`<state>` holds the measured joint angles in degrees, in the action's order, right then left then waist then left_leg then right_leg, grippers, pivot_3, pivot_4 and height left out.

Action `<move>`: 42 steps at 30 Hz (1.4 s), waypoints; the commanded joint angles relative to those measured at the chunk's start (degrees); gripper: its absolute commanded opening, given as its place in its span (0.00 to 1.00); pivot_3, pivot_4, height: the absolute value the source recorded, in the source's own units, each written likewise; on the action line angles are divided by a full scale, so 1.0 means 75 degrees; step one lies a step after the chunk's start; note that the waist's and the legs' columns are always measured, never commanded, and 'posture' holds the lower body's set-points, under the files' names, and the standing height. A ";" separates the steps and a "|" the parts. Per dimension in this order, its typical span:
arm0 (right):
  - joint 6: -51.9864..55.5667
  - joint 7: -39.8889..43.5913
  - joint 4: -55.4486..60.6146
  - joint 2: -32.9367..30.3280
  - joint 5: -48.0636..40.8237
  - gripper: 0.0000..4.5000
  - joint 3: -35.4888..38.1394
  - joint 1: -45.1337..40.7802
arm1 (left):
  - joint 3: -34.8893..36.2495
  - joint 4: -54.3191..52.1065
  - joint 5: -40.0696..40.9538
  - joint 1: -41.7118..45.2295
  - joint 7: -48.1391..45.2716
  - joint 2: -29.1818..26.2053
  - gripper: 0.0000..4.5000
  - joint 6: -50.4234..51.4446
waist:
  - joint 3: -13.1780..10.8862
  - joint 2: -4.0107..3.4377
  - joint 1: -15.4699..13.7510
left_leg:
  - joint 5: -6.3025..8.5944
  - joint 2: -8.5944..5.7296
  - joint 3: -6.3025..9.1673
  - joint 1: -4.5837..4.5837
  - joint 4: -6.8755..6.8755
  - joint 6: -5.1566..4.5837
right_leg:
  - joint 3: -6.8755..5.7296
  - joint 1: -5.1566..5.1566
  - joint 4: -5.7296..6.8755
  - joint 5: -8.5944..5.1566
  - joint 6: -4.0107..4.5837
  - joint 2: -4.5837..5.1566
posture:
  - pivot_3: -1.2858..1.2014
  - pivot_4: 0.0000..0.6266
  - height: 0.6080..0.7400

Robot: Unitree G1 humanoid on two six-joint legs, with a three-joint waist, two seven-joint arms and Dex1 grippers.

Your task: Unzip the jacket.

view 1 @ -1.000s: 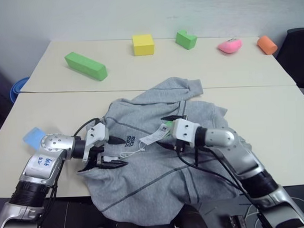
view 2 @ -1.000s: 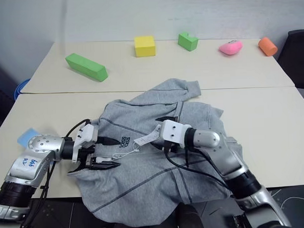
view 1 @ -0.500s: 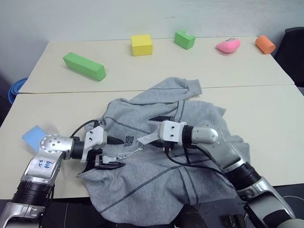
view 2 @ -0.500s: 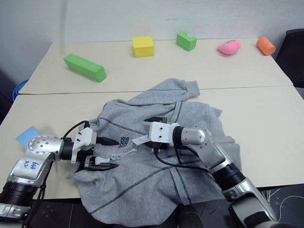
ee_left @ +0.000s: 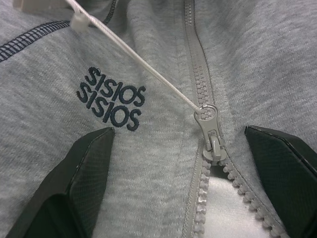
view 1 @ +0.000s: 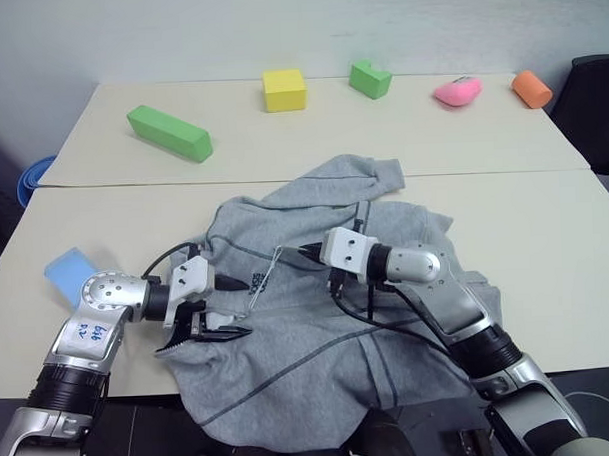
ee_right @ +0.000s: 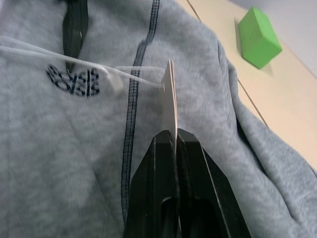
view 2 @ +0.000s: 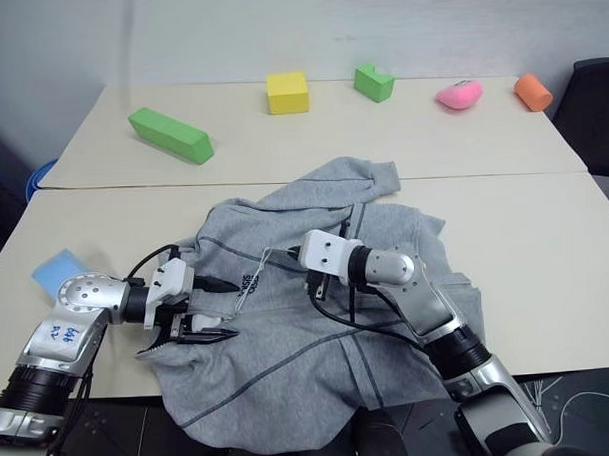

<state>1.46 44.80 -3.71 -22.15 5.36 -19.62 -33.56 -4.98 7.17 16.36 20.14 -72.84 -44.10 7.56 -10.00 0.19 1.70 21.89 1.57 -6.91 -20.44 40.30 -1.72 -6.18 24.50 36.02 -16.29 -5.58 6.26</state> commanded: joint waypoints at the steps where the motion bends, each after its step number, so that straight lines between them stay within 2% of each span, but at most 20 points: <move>1: -0.0336 -0.0252 0.0047 -0.0121 0.0196 0.01 0.0186 -0.0016 | -0.0175 0.0041 -0.0127 -0.0221 -0.0058 0.0051 0.99 0.0072 | 0.0000 0.0000 -0.0001 | 0.0000 0.0000 0.0000 0.0000 0.0000 0.0000 | 0.0000 0.0000 0.0000 0.0000 0.0000 0.0000 | 0.52 0.24 1.00; 9: -0.1175 -0.2231 0.0494 -0.0636 0.0840 0.01 0.1601 0.0574 | -0.0234 0.0141 -0.0184 -0.0251 0.0077 0.0221 0.99 0.0132 | 0.0000 0.0000 -0.0036 | 0.0000 -0.0010 0.0004 0.0000 0.0000 -0.0002 | -0.0001 -0.0004 0.0000 0.0000 0.0000 0.0015 | 0.52 0.24 1.00; 15: -0.0761 -0.3793 0.1199 -0.0609 0.0672 0.01 0.3515 0.1859 | -0.0286 0.0121 -0.0213 -0.0451 0.0097 0.0251 0.99 0.0213 | 0.0011 -0.0019 -0.0024 | 0.0000 -0.0009 0.0001 0.0003 -0.0005 -0.0002 | 0.0002 -0.0007 -0.0002 0.0000 -0.0001 0.0014 | 0.52 0.24 1.00; 18: -0.0545 -0.4175 0.1431 -0.0708 0.0626 0.01 0.4186 0.2326 | -0.0299 0.0142 -0.0268 -0.0542 0.0097 0.0207 0.99 0.0176 | 0.0026 -0.0045 -0.0019 | 0.0000 -0.0009 -0.0004 0.0007 -0.0009 -0.0002 | 0.0008 -0.0008 -0.0003 0.0000 0.0000 0.0012 | 0.52 0.24 1.00; 23: -0.0413 -0.4797 0.1158 -0.1166 0.0320 0.01 0.6015 0.3240 | -0.0486 0.0357 -0.0571 -0.0760 -0.0075 -0.0006 0.99 -0.0138 | 0.0044 -0.0075 -0.0032 | 0.0001 -0.0013 -0.0012 0.0022 -0.0027 -0.0003 | 0.0018 -0.0012 -0.0007 0.0000 -0.0001 0.0013 | 0.52 0.24 1.00; 27: -0.0512 -0.4926 0.0357 -0.1671 -0.0043 0.01 0.6981 0.3539 | -0.0535 0.0731 -0.0821 -0.0727 0.0122 0.0032 0.99 -0.0529 | 0.0076 -0.0129 -0.0001 | 0.0001 -0.0010 -0.0030 0.0036 -0.0036 -0.0004 | 0.0031 -0.0017 -0.0010 0.0000 -0.0001 0.0009 | 0.52 0.24 1.00; 31: -0.0646 -0.5317 -0.0393 -0.2038 -0.0489 0.01 0.7668 0.3125 | -0.0703 0.1187 -0.1200 -0.0633 0.0209 -0.0029 0.99 -0.1006 | 0.0101 -0.0170 -0.0001 | 0.0000 -0.0009 -0.0044 0.0055 -0.0038 -0.0005 | 0.0045 -0.0024 -0.0010 0.0000 -0.0001 0.0008 | 0.52 0.24 1.00; 34: -0.0675 -0.5430 -0.0687 -0.2195 -0.0710 0.01 0.7718 0.2769 | -0.0826 0.1426 -0.1337 -0.0559 0.0223 -0.0075 0.99 -0.1318 | 0.0102 -0.0178 0.0002 | 0.0001 -0.0008 -0.0061 0.0149 -0.0060 -0.0006 | 0.0061 -0.0090 -0.0030 -0.0005 0.0005 0.0015 | 0.52 0.24 1.00; 36: -0.0643 -0.5285 -0.0774 -0.2282 -0.0835 0.01 0.7581 0.2606 | -0.0870 0.1518 -0.1324 -0.0515 0.0259 -0.0064 0.99 -0.1459 | 0.0108 -0.0189 -0.0024 | 0.0004 -0.0010 -0.0052 0.0168 -0.0073 -0.0010 | 0.0061 -0.0117 -0.0048 -0.0006 0.0006 0.0038 | 0.52 0.24 1.00; 40: -0.0114 -0.3632 -0.0088 -0.2188 -0.1848 0.00 0.6925 0.3080 | -0.0327 0.0783 -0.0050 -0.0551 0.0065 0.0270 0.99 -0.0891 | 0.0109 -0.0190 -0.0031 | 0.0006 -0.0008 -0.0023 0.0159 -0.0081 -0.0011 | 0.0088 -0.0124 -0.0035 -0.0006 0.0006 0.0045 | 0.52 0.24 1.00; 41: 0.0136 -0.3272 0.0125 -0.2187 -0.2112 0.07 0.6869 0.3308 | -0.0189 0.0571 0.0180 -0.0577 0.0065 0.0298 1.00 -0.0657 | 0.0108 -0.0189 -0.0029 | 0.0007 -0.0004 -0.0023 0.0158 -0.0085 -0.0010 | 0.0088 -0.0123 -0.0038 -0.0006 0.0006 0.0044 | 0.52 0.24 1.00; 42: 0.0128 -0.3074 0.0271 -0.2212 -0.2229 0.09 0.6914 0.3517 | -0.0072 0.0375 0.0381 -0.0609 0.0064 0.0305 1.00 -0.0414 | 0.0108 -0.0188 -0.0030 | 0.0007 0.0000 -0.0022 0.0155 -0.0087 -0.0010 | 0.0087 -0.0123 -0.0044 -0.0006 0.0006 0.0042 | 0.52 0.24 1.00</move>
<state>1.18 18.24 -5.25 -37.60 -8.02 31.51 -8.75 -5.94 11.25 17.02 17.34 -71.44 -41.82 0.61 -9.20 -1.22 1.48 21.95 1.57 -7.07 -19.29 39.64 -1.80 -5.53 23.58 35.67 -16.34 -5.53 6.56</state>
